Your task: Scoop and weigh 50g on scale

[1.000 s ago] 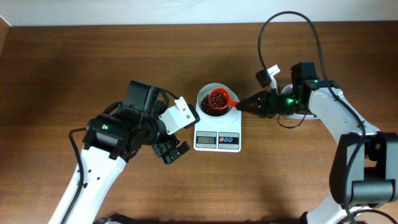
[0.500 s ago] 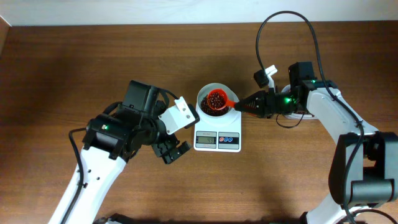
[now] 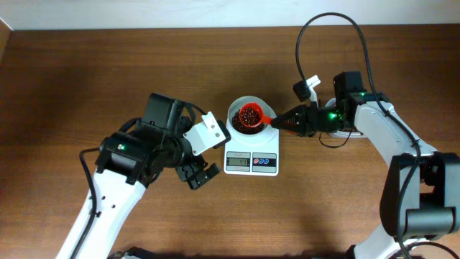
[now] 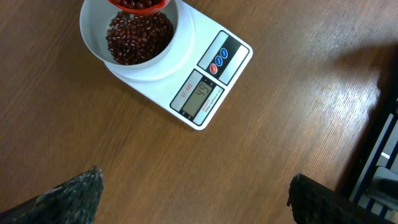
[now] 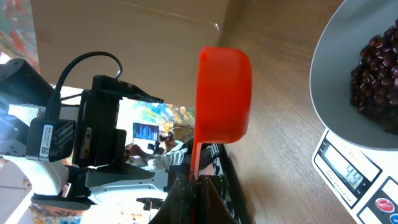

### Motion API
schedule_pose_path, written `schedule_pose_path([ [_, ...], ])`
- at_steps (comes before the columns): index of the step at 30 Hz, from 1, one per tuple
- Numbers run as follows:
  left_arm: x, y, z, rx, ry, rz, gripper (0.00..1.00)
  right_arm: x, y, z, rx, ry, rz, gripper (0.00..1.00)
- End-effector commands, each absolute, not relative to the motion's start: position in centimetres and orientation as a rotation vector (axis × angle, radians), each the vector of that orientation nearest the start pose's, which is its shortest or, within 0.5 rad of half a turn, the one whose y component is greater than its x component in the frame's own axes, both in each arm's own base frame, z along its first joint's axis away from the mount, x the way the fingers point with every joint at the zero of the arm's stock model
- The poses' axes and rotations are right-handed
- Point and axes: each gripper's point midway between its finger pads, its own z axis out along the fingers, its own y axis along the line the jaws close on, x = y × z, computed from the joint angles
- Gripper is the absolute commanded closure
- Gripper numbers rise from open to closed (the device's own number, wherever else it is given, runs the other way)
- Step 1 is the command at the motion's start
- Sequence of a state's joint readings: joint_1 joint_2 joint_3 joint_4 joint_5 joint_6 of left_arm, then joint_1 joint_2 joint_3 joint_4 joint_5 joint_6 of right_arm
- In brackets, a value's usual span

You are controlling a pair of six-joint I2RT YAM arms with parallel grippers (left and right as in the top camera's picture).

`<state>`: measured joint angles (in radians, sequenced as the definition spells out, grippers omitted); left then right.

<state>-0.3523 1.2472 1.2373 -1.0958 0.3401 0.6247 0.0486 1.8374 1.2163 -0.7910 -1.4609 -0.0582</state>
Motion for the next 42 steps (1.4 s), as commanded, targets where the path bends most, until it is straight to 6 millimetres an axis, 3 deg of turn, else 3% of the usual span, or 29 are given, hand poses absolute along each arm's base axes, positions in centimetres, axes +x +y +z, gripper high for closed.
schedule_pose_path([
  [1,25.0,-15.4,21.8,1.31,2.234,-0.367,0.01,32.9,19.1,18.2,-0.302,2.216,2.029,0.96],
  [33,25.0,-15.4,21.8,1.31,2.234,-0.367,0.01,33.9,19.0,17.4,-0.265,2.276,1.966,0.96],
  [42,25.0,-15.4,21.8,1.31,2.234,-0.367,0.01,34.4,20.5,17.5,-0.301,2.284,1.952,0.96],
])
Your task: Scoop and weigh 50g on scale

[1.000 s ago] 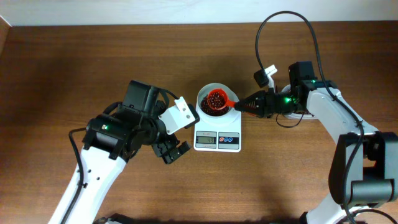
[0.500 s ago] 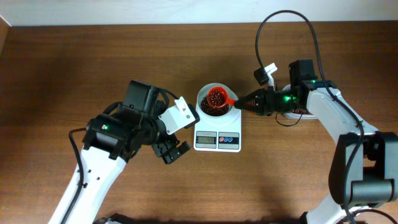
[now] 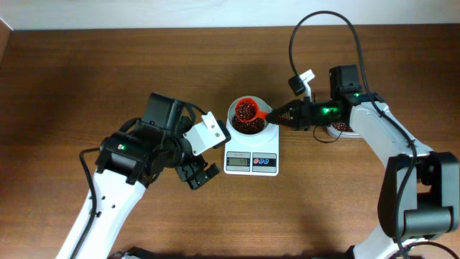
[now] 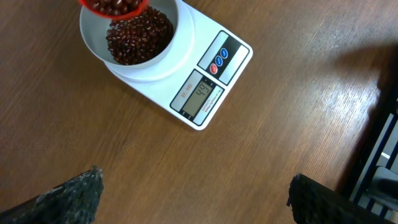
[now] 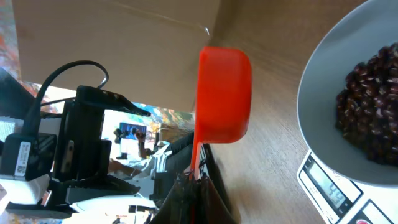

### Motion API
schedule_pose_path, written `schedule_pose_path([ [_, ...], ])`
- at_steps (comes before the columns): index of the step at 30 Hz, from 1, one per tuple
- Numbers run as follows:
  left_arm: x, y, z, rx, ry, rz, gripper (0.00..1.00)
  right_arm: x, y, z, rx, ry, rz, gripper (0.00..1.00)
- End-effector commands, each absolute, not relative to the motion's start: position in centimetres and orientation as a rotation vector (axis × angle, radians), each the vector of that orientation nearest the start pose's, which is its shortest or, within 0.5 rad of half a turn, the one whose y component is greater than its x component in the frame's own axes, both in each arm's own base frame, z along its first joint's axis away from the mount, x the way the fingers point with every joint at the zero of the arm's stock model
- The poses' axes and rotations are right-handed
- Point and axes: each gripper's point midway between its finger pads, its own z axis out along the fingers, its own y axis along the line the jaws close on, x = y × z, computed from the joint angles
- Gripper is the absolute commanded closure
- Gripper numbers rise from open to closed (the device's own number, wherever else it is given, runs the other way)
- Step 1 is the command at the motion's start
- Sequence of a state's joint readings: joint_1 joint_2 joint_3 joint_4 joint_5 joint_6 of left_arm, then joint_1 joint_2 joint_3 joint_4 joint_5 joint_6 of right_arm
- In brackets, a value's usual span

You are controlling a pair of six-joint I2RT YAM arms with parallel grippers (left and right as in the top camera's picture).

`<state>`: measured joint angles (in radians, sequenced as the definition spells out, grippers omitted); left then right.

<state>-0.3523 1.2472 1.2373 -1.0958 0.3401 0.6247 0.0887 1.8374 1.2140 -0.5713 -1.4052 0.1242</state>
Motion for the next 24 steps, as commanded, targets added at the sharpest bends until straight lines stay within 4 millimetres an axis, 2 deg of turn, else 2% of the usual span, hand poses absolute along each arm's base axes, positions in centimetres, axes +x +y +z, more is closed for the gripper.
schedule_pose_path([
  [1,25.0,-15.4,21.8,1.31,2.234,-0.367,0.01,34.5,20.5,17.5,-0.301,2.283,1.953,0.96],
  [6,25.0,-15.4,21.8,1.31,2.234,-0.367,0.01,34.5,20.5,17.5,-0.296,2.287,1.95,0.96],
  [9,25.0,-15.4,21.8,1.31,2.234,-0.367,0.01,34.9,20.3,16.6,-0.282,2.328,1.883,0.96],
  [12,25.0,-15.4,21.8,1.31,2.234,-0.367,0.01,35.6,19.8,15.3,-0.321,2.355,1.744,0.96],
  [14,25.0,-15.4,21.8,1.31,2.234,-0.367,0.01,36.7,18.7,14.1,-0.292,2.396,1.619,0.96],
  [20,25.0,-15.4,21.8,1.31,2.234,-0.367,0.01,38.0,17.8,13.0,-0.523,2.313,1.384,0.96],
  [24,25.0,-15.4,21.8,1.31,2.234,-0.367,0.01,38.1,17.8,12.8,-0.624,2.263,1.326,0.96],
])
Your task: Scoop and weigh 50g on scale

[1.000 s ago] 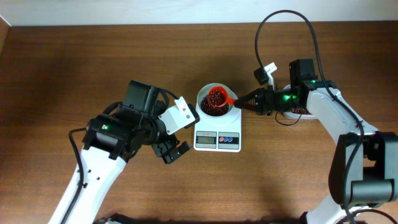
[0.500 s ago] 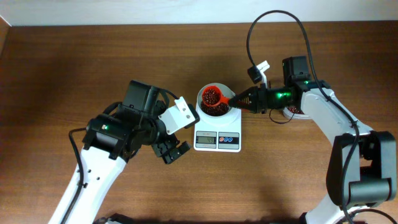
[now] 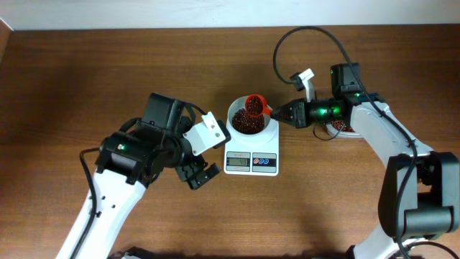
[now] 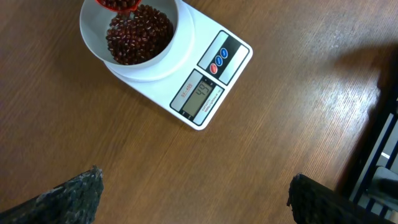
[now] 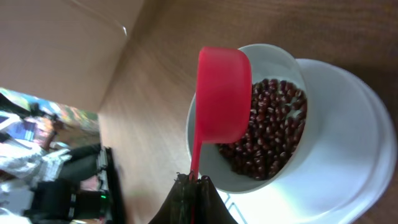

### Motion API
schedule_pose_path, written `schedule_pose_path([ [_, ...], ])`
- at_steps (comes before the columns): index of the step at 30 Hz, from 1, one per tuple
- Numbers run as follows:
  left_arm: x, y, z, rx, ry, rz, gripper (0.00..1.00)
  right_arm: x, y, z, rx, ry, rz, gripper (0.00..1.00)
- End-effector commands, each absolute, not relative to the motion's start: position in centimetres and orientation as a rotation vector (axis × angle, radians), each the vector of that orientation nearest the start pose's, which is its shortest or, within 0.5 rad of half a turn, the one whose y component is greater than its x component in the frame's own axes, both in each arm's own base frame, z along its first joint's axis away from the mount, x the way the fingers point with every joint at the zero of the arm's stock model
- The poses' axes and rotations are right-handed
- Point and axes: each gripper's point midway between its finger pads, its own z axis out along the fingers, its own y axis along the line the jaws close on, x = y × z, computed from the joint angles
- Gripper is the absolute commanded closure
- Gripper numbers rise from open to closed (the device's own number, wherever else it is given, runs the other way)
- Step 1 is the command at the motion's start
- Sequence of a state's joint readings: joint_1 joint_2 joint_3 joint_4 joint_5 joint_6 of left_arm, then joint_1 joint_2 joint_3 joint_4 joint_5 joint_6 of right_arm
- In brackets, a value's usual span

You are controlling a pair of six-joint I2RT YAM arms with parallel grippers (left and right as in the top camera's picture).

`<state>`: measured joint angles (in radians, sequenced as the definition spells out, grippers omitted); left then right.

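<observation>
A white scale point(image 3: 251, 162) stands mid-table with a white bowl point(image 3: 251, 121) of dark red beans on its platform; its display point(image 4: 200, 96) reads about 49. My right gripper point(image 3: 289, 114) is shut on the handle of a red scoop point(image 3: 255, 104), which is tipped on its side over the bowl's far rim with beans in it. The right wrist view shows the scoop's red back point(image 5: 222, 93) over the beans point(image 5: 267, 130), the handle pinched at the right gripper point(image 5: 194, 178). My left gripper point(image 3: 199, 175) hangs open over bare wood left of the scale, its fingertips point(image 4: 71, 193) wide apart.
A second dish of beans point(image 3: 339, 127) sits behind my right arm at the right. The right arm's black cable point(image 3: 287, 36) loops over the far part of the table. A dark structure point(image 4: 379, 155) lines the right edge of the left wrist view.
The scoop, level over the bowl's far-left rim with beans showing, is now tipped on its side above the bowl. My right gripper has rolled and sits slightly farther left. The left arm is unmoved.
First my right gripper held the loaded scoop level over the bowl's right part, the display near 49. Then the scoop sat over the far-left rim, still level. Now it is tilted over the bowl. My left gripper has stayed open in the same spot throughout.
</observation>
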<state>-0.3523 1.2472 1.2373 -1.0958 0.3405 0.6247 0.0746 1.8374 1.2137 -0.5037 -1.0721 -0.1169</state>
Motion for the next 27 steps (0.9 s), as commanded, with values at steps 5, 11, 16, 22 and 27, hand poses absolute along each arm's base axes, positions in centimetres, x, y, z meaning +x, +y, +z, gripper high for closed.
schedule_pose_path([
  [5,25.0,-15.4,21.8,1.31,2.234,-0.367,0.01,38.5,17.2,11.9,-0.611,2.309,1.244,0.96],
  [11,25.0,-15.4,21.8,1.31,2.234,-0.367,0.01,38.8,17.2,12.0,-0.623,2.295,1.233,0.96],
  [16,25.0,-15.4,21.8,1.31,2.234,-0.367,0.01,39.0,17.0,11.8,-0.641,2.294,1.198,0.96],
  [22,25.0,-15.4,21.8,1.31,2.234,-0.367,0.01,38.6,17.2,11.9,-0.647,2.291,1.224,0.96],
  [27,25.0,-15.4,21.8,1.31,2.234,-0.367,0.01,38.8,17.4,11.8,-0.647,2.296,1.207,0.96],
])
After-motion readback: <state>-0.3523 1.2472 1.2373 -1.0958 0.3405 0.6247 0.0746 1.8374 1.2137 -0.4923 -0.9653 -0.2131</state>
